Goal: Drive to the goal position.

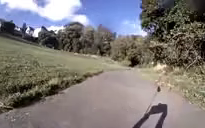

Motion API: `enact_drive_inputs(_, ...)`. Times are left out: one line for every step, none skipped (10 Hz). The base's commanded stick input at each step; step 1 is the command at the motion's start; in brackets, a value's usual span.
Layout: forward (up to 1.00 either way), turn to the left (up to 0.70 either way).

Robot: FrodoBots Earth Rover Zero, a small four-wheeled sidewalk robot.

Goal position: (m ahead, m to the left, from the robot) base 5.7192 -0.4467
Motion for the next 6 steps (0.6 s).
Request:
enact_drive_inputs(0.85,-0.34)
enact_drive_inputs(0.85,-0.34)
enact_drive_inputs(0.85,-0.34)
enact_drive_inputs(0.85,-0.34)
enact_drive_inputs(0.85,-0.34)
enact_drive_inputs(0.85,-0.34)
